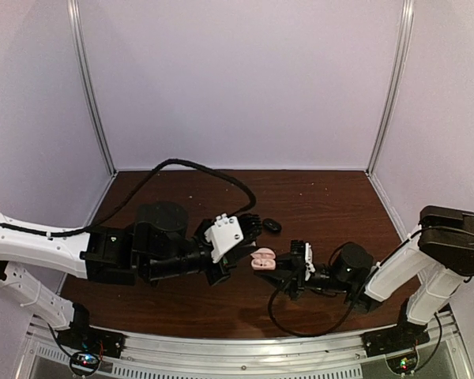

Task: Insert the wireless bluetooth earbuds into the charging case
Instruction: Place the right earbud in the right side groove of the charging case.

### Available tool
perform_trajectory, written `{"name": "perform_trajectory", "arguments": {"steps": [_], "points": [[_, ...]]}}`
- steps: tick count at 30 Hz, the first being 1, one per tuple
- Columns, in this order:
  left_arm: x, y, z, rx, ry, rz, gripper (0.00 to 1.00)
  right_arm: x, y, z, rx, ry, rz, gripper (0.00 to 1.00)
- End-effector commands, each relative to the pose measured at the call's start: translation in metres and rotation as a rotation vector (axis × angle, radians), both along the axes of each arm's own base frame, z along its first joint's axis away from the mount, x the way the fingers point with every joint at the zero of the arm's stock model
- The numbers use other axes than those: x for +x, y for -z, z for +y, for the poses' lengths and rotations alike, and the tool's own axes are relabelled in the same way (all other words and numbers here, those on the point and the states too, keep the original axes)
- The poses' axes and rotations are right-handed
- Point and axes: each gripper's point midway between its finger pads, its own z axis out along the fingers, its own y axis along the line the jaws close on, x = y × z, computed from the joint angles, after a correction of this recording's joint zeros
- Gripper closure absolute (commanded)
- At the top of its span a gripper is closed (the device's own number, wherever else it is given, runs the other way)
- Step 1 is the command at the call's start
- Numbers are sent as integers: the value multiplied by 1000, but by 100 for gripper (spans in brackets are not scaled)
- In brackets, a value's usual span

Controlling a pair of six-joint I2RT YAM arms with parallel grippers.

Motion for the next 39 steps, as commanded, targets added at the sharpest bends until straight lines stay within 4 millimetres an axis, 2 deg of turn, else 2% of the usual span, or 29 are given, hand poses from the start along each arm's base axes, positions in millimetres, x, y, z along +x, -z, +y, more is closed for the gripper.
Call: {"name": "perform_trajectory", "arguments": {"steps": [1, 14, 39], "points": [[2, -21, -12, -70, 8, -44, 91, 2, -10, 7, 29, 16, 26, 100], [-2, -7, -23, -37, 35, -32, 92, 5, -11, 18, 25, 39, 113, 100], [2, 19, -27, 31, 21, -21, 94, 5, -25, 14, 45, 60, 114, 100]]}}
